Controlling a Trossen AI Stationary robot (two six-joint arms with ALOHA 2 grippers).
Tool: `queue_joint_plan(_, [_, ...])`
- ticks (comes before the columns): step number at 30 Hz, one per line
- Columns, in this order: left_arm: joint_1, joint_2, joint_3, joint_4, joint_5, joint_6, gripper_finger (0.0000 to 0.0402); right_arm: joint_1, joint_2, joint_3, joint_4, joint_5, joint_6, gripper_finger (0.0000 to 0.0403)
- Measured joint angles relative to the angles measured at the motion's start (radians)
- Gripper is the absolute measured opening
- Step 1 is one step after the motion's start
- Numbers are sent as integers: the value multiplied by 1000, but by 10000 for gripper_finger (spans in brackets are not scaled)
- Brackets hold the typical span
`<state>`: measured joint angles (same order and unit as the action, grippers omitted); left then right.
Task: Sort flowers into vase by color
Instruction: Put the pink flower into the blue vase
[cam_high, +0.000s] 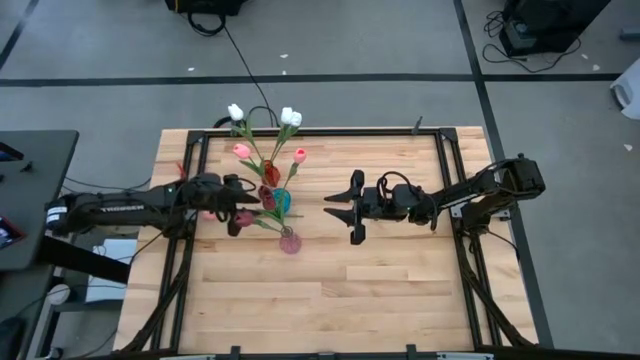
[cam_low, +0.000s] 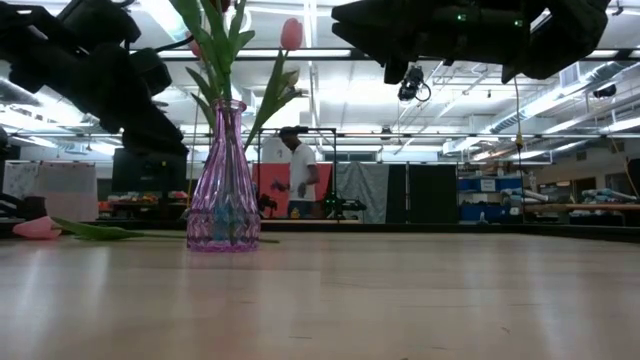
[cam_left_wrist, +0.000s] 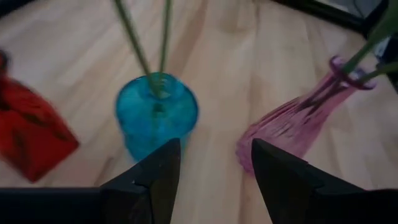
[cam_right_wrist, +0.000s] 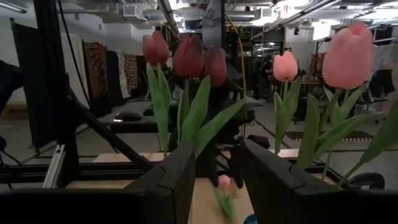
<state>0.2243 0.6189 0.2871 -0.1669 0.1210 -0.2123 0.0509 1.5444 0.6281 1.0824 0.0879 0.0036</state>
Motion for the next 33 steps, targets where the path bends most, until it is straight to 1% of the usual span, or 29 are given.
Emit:
queue_joint_plan(2, [-27,23,0,14,-8,-4,203,0,0,0,1,1,-4,140])
queue_joint_plan(7, [-58,79,0,10,-85,-2,203,0,0,0,0,0,-8,140])
queue_joint_plan(13, [-65,152,-1,-1,-91,4,202,0,0,0,-4,-2,-8,140])
queue_joint_plan(17, [-65,183,-1,-46,-101,77,202,0,0,0,-6,-1,-8,140])
queue_joint_plan(26, [-65,225,-1,-116,-147,69,202,0,0,0,-8,0,-33,140])
queue_joint_plan(29, [-65,253,-1,-113,-178,73,202,-4,1,0,-8,0,-37,140])
queue_joint_plan(33, [-65,310,-1,-113,-195,75,202,-7,2,0,-8,0,-36,140])
